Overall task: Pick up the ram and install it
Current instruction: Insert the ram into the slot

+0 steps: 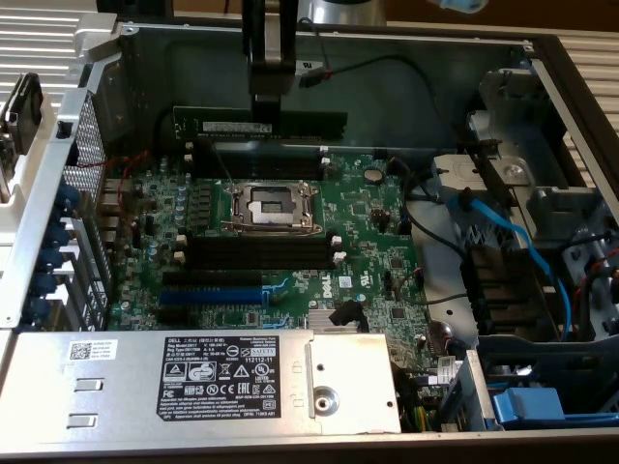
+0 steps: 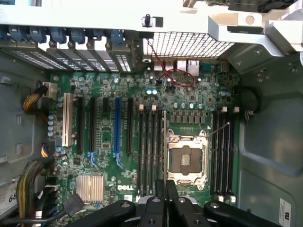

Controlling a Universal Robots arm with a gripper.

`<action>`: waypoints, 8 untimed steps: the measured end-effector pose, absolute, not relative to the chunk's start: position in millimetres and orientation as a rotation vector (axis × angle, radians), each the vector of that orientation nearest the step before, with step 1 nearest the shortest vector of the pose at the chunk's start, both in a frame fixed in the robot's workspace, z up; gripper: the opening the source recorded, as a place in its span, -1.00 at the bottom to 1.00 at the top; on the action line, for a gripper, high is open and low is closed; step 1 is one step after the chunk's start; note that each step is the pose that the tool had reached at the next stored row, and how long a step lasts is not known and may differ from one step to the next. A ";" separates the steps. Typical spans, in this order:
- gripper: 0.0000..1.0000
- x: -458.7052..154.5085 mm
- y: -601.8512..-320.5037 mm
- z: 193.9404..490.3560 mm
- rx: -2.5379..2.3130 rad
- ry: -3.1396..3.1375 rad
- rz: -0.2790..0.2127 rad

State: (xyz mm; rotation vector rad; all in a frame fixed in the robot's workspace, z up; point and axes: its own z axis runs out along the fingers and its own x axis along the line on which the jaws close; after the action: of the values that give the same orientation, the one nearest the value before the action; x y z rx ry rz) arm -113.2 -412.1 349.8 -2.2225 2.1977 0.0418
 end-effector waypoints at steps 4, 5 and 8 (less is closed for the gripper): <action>-0.76 -113.2 -412.2 348.7 -2.223 2.198 0.042; -0.76 -113.2 -412.2 348.4 -2.222 2.198 0.042; -0.76 -113.2 -412.2 343.7 -2.222 2.198 0.042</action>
State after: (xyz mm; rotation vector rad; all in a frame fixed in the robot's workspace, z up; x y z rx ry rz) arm -113.2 -412.2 343.7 -2.2224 2.1976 0.0418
